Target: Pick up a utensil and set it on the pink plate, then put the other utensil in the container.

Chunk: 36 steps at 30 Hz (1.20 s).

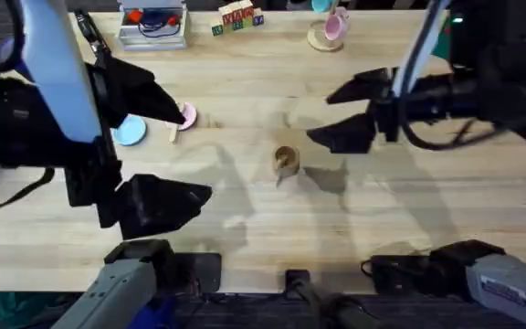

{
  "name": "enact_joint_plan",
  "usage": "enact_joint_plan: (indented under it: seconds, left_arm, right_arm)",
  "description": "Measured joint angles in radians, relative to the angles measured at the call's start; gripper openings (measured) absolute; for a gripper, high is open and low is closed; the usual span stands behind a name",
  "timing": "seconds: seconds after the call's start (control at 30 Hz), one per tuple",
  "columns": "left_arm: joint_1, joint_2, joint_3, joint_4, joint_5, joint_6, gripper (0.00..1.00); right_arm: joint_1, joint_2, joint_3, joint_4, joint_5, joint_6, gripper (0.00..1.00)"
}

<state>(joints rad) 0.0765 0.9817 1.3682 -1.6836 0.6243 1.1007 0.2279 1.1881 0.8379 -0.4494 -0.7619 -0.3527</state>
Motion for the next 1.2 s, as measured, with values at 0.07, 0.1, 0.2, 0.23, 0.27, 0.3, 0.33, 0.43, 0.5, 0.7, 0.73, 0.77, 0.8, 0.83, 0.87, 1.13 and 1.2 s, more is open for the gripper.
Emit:
enact_joint_plan:
  seconds: [0.07,0.1,0.2,0.23,0.27,0.3,0.33,0.43,0.5,0.7,0.73,0.77,0.8,0.83,0.87,1.13,1.2]
  left_arm:
    - [0.000,0.000,0.000,0.000,0.000,0.000,0.993]
    - [0.000,0.000,0.000,0.000,0.000,0.000,0.993]
    - [0.000,0.000,0.000,0.000,0.000,0.000,0.993]
    - [0.000,0.000,0.000,0.000,0.000,0.000,0.993]
    - [0.000,0.000,0.000,0.000,0.000,0.000,0.993]
    - [0.000,0.000,0.000,0.000,0.000,0.000,0.993]
    - [0.000,0.000,0.000,0.000,0.000,0.000,0.993]
    - [0.000,0.000,0.000,0.000,0.000,0.000,0.993]
    - [0.000,0.000,0.000,-0.001,0.000,0.000,0.993]
    - [0.000,0.000,0.000,-0.005,0.000,-0.037,0.993]
    - [0.000,0.000,0.000,-0.006,0.000,-0.051,0.993]
    - [0.000,0.000,0.000,-0.006,0.000,-0.063,0.993]
    - [0.000,0.000,0.000,-0.006,0.000,-0.074,0.992]
    - [0.000,0.000,0.000,-0.006,0.000,-0.084,0.993]
    - [0.000,0.000,0.000,-0.006,0.000,-0.089,0.992]
    - [0.000,0.000,0.000,0.000,0.000,-0.113,0.993]
    - [0.000,0.000,0.000,0.000,0.000,-0.114,0.992]
  right_arm:
    - [0.000,-0.065,0.000,-0.063,0.057,-0.003,0.996]
    - [-0.002,-0.099,0.000,-0.091,0.082,-0.005,0.996]
    - [-0.011,-0.203,0.000,-0.170,0.140,-0.009,0.995]
    - [-0.016,-0.243,0.000,-0.198,0.157,-0.011,0.995]
    - [-0.021,-0.275,0.000,-0.221,0.172,-0.011,0.995]
    - [-0.026,-0.313,0.002,-0.251,0.191,-0.011,0.995]
    - [-0.030,-0.343,0.005,-0.281,0.208,-0.011,0.996]
    - [-0.042,-0.426,0.037,-0.395,0.275,-0.011,0.996]
    - [-0.047,-0.463,0.073,-0.483,0.321,-0.010,0.996]
    - [-0.049,-0.483,0.210,-0.722,0.433,-0.005,0.996]
    - [-0.049,-0.481,0.235,-0.755,0.447,-0.002,0.996]
    - [-0.049,-0.481,0.254,-0.776,0.456,0.000,0.996]
    - [-0.049,-0.481,0.274,-0.795,0.465,0.003,0.996]
    - [-0.049,-0.481,0.293,-0.814,0.472,0.006,0.996]
    - [-0.049,-0.481,0.310,-0.832,0.478,0.008,0.996]
    - [-0.049,-0.481,0.364,-0.876,0.493,0.009,0.996]
    - [-0.049,-0.481,0.364,-0.877,0.494,0.009,0.996]
